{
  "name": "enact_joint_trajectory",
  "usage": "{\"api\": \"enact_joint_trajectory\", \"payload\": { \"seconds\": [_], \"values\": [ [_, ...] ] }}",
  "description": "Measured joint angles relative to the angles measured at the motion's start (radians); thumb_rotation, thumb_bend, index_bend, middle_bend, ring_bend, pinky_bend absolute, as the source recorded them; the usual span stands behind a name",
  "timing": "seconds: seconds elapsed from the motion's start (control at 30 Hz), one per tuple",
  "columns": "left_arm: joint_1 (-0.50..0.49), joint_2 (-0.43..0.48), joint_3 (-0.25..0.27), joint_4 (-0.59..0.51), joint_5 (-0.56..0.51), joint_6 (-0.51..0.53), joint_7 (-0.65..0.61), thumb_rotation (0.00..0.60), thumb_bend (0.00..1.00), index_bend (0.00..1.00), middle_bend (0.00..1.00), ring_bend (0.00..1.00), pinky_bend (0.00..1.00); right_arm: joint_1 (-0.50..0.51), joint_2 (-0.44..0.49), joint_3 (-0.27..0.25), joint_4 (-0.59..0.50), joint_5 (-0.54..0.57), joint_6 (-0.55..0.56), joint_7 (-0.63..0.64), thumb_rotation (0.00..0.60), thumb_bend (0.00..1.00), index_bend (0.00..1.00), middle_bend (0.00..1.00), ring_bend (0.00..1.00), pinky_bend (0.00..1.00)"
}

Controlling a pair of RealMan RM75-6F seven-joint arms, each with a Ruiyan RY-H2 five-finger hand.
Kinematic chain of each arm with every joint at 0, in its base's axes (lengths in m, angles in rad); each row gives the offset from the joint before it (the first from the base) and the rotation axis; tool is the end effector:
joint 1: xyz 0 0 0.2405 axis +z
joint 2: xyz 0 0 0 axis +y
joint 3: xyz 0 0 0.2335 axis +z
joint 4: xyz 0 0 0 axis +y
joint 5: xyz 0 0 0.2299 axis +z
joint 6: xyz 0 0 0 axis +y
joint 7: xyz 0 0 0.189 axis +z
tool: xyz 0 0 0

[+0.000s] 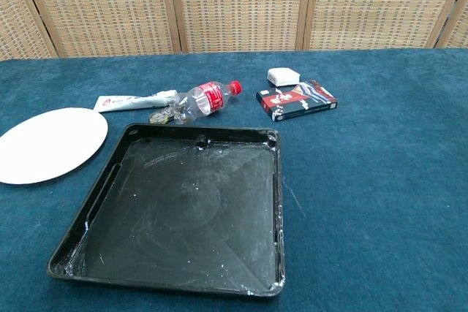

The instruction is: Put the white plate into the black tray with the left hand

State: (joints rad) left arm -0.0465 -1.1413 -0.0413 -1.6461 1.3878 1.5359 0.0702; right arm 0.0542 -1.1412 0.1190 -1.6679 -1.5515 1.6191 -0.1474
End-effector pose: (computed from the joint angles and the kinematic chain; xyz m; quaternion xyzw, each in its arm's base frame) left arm -0.3138 0.2102 0.1350 -0.5479 -0.4077 -0.3625 0.6342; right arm -0.2658 -0.2283 0.1520 0.5710 -0.3069 0.4267 0.6306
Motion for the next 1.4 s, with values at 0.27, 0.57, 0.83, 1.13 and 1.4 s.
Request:
{"api": "enact_joint_trajectory", "payload": {
  "seconds": [0.27,0.57,0.83,1.13,1.4],
  "values": [
    [0.000,-0.019,-0.008,0.035,0.019,0.004,-0.031,0.600,0.00,0.00,0.00,0.00,0.00,0.001,0.005,0.000,-0.011,0.010,-0.011,0.006,0.600,0.00,0.00,0.00,0.00,0.00],
    [-0.074,-0.129,-0.018,0.275,0.085,-0.068,-0.208,0.600,0.17,0.09,0.00,0.00,0.00,0.001,0.019,0.005,-0.019,0.013,-0.010,0.041,0.600,0.00,0.00,0.00,0.00,0.00],
    [-0.192,-0.363,-0.031,0.646,0.112,-0.198,-0.343,0.600,0.35,0.25,0.00,0.00,0.00,0.004,0.024,0.010,-0.019,0.031,-0.022,0.057,0.600,0.00,0.00,0.00,0.00,0.00],
    [-0.251,-0.513,-0.028,0.824,0.107,-0.280,-0.420,0.600,0.37,0.34,0.00,0.00,0.00,0.009,0.021,0.011,-0.015,0.040,-0.033,0.054,0.600,0.00,0.00,0.00,0.00,0.00],
    [-0.233,-0.562,-0.005,0.863,0.104,-0.273,-0.457,0.600,0.32,0.34,0.00,0.00,0.00,0.008,0.019,0.012,-0.016,0.044,-0.032,0.061,0.600,0.00,0.00,0.00,0.00,0.00]
  ]
}}
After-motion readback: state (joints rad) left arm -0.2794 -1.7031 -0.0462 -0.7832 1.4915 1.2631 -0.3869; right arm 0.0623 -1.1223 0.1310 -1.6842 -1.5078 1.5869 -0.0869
